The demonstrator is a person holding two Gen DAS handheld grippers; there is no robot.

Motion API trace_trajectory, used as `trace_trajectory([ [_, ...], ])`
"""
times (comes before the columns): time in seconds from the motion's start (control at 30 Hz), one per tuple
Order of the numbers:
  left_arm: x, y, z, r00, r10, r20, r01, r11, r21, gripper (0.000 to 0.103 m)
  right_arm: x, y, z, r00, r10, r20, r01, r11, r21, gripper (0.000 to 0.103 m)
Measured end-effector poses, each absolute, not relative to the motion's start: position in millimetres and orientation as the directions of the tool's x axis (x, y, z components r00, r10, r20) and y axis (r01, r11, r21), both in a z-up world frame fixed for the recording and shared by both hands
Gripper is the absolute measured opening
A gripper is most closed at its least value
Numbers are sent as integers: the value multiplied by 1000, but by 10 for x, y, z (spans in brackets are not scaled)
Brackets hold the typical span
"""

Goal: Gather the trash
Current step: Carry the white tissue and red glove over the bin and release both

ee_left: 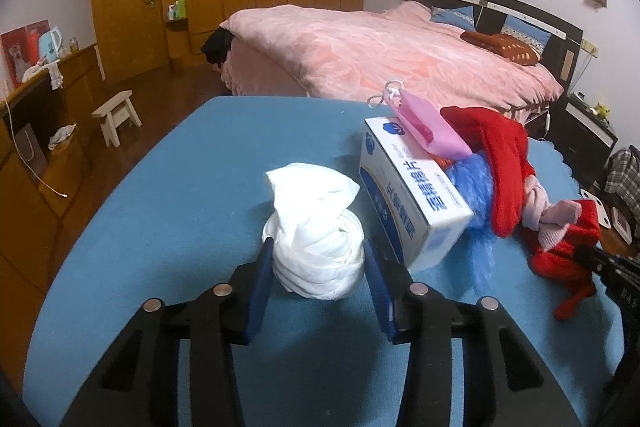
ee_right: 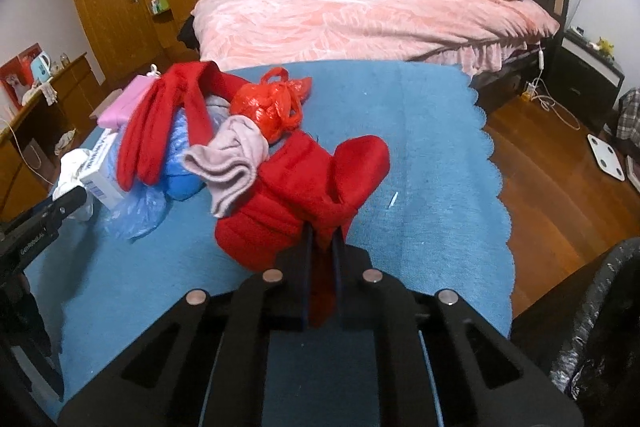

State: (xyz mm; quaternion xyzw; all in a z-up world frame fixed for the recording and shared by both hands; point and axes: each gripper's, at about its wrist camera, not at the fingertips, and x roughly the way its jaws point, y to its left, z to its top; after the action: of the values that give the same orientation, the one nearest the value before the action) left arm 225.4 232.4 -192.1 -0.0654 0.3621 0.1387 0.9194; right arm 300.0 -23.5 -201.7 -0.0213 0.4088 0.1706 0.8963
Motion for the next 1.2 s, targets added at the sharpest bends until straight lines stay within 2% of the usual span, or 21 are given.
trace_trajectory([
  [0.4, 1899, 2001, -1669, 732, 187, -655, -252, 968, -6, 44, 2768, -354, -1620, 639, 366, -677, -354, 921, 163, 8],
  [1.2, 1693, 1221, -1185, 785, 82, -613, -116, 993, -17, 44, 2177, -927, -1090, 704, 375, -604, -328, 925, 192, 8],
])
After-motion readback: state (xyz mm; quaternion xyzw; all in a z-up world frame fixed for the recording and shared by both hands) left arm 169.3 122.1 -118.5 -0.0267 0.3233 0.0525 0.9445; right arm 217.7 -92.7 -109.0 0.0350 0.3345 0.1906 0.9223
